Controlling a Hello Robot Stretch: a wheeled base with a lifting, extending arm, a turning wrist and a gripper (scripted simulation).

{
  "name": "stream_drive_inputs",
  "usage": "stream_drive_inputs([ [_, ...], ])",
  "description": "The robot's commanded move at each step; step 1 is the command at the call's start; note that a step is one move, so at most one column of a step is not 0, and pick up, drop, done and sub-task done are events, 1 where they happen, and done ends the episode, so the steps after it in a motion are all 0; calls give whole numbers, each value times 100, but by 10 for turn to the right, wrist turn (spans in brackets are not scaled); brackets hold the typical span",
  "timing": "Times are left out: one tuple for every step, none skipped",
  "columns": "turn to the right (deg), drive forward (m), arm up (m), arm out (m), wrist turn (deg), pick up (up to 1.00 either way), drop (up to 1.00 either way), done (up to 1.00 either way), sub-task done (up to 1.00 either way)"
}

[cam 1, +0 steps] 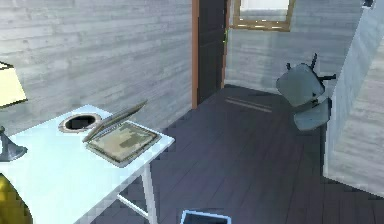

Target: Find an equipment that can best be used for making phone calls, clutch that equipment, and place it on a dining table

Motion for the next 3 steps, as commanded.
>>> stream_drive_inputs([
  [-180,0,0,0,0,0,0,0,0],
  [150,0,0,0,0,0,0,0,0],
  [30,0,0,0,0,0,0,0,0],
])
